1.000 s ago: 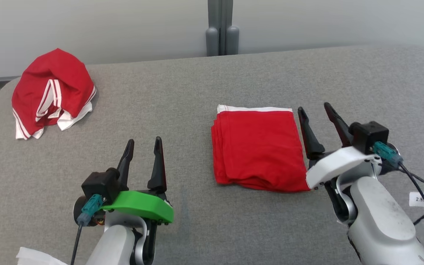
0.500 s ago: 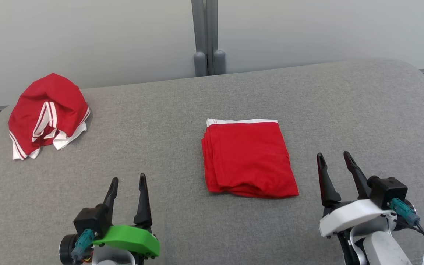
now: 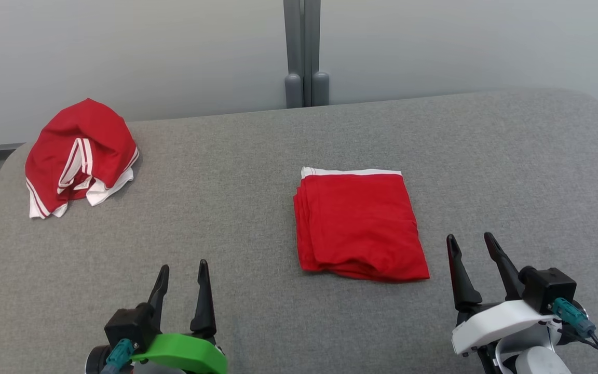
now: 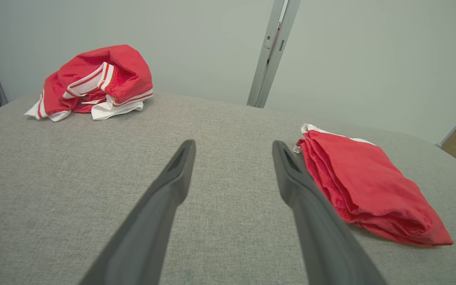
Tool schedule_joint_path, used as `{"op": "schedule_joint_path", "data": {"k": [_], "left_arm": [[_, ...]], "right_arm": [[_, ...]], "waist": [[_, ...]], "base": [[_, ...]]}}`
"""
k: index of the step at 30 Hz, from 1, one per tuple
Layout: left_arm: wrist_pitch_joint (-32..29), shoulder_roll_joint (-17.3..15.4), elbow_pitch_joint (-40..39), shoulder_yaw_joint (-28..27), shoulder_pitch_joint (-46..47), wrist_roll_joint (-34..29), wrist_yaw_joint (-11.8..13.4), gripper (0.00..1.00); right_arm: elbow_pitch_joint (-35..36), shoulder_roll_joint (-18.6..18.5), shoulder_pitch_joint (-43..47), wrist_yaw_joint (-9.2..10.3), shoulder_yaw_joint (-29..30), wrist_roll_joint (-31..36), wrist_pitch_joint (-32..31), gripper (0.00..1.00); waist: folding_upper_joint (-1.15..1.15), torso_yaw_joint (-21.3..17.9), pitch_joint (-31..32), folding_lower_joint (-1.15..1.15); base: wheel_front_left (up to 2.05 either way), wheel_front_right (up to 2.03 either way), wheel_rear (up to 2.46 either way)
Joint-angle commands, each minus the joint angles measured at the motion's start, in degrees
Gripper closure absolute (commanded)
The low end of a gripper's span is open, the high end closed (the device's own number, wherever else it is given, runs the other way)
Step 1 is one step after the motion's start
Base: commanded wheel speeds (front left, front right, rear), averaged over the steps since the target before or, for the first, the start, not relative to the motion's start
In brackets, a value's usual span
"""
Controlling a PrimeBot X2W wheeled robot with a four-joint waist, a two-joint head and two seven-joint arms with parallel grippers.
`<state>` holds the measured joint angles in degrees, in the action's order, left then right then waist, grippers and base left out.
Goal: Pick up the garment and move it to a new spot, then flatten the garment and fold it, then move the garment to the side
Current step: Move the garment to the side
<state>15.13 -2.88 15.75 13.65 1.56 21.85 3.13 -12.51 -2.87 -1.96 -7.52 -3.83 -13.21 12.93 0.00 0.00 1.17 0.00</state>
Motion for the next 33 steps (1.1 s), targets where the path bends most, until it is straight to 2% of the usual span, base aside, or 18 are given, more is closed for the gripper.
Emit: {"op": "schedule_joint_path", "data": {"k": [1, 17, 27, 33], "left_arm": [[0.0, 0.0, -0.2, 0.2, -0.9, 0.5, 0.3, 0.0], [0.0, 0.0, -0.4, 0.5, -0.5, 0.8, 0.8, 0.0], [0.0, 0.0, -1.3, 1.5, 1.9, 0.9, 0.4, 0.0], [0.0, -0.1, -2.2, 2.4, 3.4, 1.1, 0.3, 0.0]], "right_arm": [[0.3, -0.1, 0.6, 0.06, 0.2, 0.3, -0.2, 0.0], [0.3, -0.1, 0.6, 0.06, 0.4, 0.3, -1.6, 0.0], [-1.3, -0.2, -4.3, 0.06, 5.3, 2.5, -11.1, 0.0], [-4.2, -2.9, -11.6, 0.06, 7.8, 1.1, -20.3, 0.0]], "waist": [[0.0, 0.1, -0.1, 0.0], [0.0, 0.7, -0.4, 0.0], [0.0, 4.2, -2.7, 0.0], [0.0, 7.8, -5.5, 0.0]], "base": [[0.0, 0.0, 0.0], [0.0, 0.0, 0.0], [0.0, 0.0, 0.0], [0.0, 0.0, 0.0]]}}
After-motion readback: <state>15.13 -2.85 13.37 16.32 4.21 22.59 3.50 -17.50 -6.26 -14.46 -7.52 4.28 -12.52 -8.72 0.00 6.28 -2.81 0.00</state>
